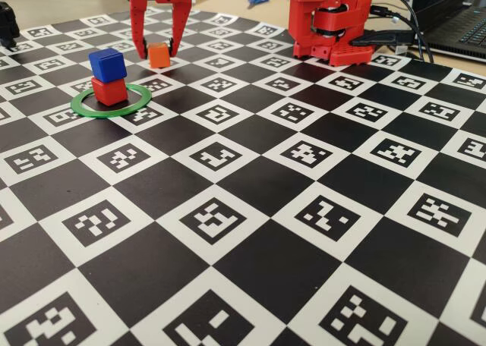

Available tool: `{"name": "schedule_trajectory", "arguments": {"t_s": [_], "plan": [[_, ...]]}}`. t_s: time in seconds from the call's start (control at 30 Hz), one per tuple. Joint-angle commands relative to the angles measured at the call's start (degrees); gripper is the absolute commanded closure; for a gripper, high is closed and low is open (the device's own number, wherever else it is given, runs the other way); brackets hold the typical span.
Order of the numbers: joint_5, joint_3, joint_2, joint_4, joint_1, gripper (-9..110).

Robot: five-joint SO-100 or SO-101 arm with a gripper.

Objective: Grab the red cube then put it in the green circle then put the blue cube on top and finally the orange cube on top

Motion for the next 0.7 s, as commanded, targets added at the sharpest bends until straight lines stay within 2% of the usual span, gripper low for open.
{"name": "schedule_trajectory", "arguments": {"t_s": [0.0, 0.3, 0.67], "plan": [[-1.2, -6.4, 3.3, 3.9, -1.2, 94], [-3.2, -15.2, 5.7, 13.4, -3.4, 95], [-6.7, -29.7, 3.4, 24.7, -11.8, 96]]}}
